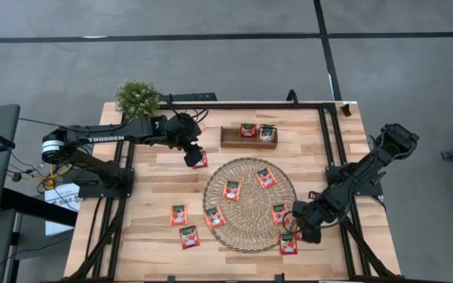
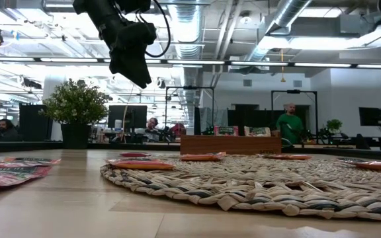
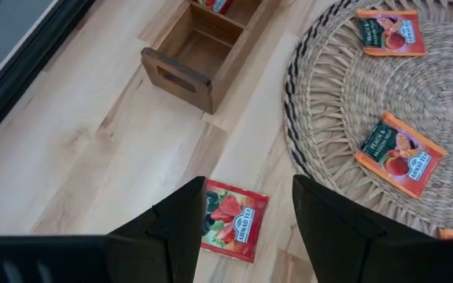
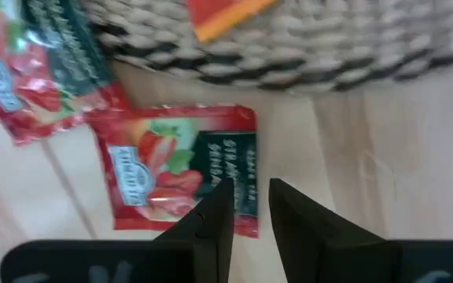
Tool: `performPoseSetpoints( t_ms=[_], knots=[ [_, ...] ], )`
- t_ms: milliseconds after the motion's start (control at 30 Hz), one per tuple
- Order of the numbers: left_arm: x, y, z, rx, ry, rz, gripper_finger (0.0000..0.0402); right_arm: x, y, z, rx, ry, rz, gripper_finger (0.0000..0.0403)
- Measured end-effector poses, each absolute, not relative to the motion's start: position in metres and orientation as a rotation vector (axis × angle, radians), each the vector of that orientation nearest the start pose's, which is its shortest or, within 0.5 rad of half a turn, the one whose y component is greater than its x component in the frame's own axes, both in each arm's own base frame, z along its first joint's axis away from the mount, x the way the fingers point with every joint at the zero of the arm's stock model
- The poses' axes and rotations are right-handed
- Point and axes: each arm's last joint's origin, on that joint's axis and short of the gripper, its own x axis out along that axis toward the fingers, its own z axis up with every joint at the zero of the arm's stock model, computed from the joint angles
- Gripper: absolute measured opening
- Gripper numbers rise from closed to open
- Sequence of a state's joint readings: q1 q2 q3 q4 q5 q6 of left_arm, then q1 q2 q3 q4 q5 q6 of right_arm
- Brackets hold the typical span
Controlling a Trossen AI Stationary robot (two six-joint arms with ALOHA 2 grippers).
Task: Pick & Place Tea
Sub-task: Put the red tea bag into the middle section of the wooden organizer
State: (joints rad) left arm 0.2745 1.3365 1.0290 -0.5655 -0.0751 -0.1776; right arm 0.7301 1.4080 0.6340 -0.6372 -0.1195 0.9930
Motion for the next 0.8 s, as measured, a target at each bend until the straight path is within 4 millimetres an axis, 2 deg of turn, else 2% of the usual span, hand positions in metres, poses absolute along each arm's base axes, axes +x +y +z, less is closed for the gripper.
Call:
performPoseSetpoints(
  t_ms=[167, 433, 800],
  knots=[
    [0.262, 0.076, 0.269, -0.252, 0.843, 0.404, 0.0182, 0.151, 0.143, 0.133, 0.401, 1.559, 0.018, 0.0075],
    [0.262, 0.076, 0.269, -0.252, 0.843, 0.404, 0.0182, 0.150, 0.139, 0.128, 0.418, 1.562, 0.022, 0.0075],
    [0.262, 0.076, 0.269, -0.252, 0.842, 0.403, 0.0182, 0.147, 0.129, 0.123, 0.472, 1.608, -0.104, 0.0073]
  ],
)
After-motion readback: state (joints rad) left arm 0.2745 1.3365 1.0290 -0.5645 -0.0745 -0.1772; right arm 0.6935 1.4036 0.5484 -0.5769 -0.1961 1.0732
